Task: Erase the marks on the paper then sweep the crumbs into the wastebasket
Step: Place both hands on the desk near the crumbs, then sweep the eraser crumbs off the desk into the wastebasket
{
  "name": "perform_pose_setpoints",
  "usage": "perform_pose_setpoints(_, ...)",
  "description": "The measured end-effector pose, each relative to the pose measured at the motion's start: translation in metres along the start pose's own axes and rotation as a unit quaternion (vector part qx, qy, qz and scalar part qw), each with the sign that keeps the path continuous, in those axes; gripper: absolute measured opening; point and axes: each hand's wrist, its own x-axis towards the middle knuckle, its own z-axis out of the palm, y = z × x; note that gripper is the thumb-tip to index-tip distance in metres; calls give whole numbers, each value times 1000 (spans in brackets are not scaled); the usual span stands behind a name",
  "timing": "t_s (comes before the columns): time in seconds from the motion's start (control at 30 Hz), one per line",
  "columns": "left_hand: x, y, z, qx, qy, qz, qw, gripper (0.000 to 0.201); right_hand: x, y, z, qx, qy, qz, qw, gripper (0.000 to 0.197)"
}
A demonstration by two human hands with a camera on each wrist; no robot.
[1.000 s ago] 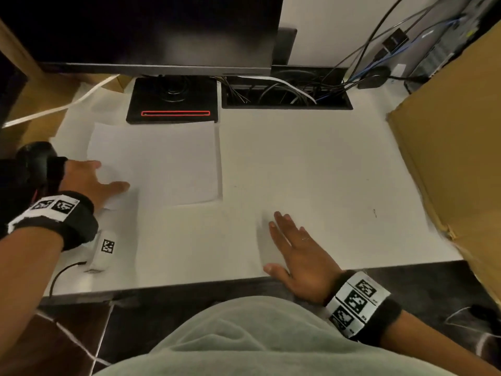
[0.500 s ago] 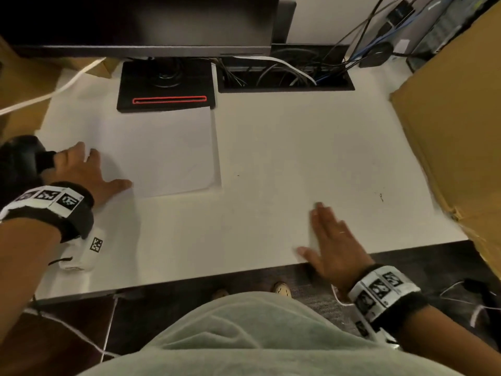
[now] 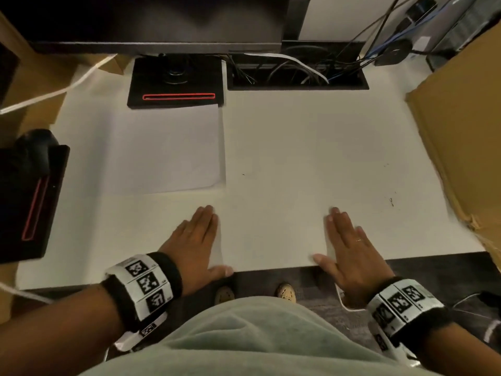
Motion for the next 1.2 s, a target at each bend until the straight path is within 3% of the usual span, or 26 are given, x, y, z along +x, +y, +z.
perform_pose_setpoints(0.17,48,53,-20,-32,18,-15,999,112,3,6,-6,32,-15,1,999,98)
perform_pose_setpoints(0.33,70,109,-31,-26,10,69,997,107,-11,8,-3,79,2,-9,997,95)
perform_pose_setpoints(0.4,74,103,-40,-61,36,29,997,107,-17,18,0,82,-1,-9,997,96)
perform_pose_setpoints(0.53,85,68,-56,-93,44,-130,986,112,-23,32,3,92,-4,-12,996,99)
perform_pose_setpoints(0.63,92,87,-58,-106,40,-113,987,117,-22,40,4,106,6,-10,994,97)
perform_pose_setpoints(0.77,85,141,-57,-94,-9,32,995,109,-15,75,0,153,43,108,981,98)
perform_pose_setpoints(0.83,78,131,-58,-107,8,5,994,109,-13,99,-2,177,51,186,965,101)
perform_pose_setpoints(0.9,71,102,-54,-122,33,-88,988,113,-11,109,1,180,54,217,958,98)
perform_pose_setpoints(0.97,66,80,-45,-124,30,-158,979,116,-5,100,4,170,55,206,962,93)
perform_pose_setpoints(1.0,65,79,-41,-113,25,-160,980,116,-1,91,4,165,52,186,967,93)
perform_pose_setpoints(1.13,76,129,-44,-97,9,-17,995,104,15,59,-4,145,40,39,988,111)
perform_pose_setpoints(1.2,70,134,-44,-109,11,-9,994,101,12,74,-10,172,57,32,983,110)
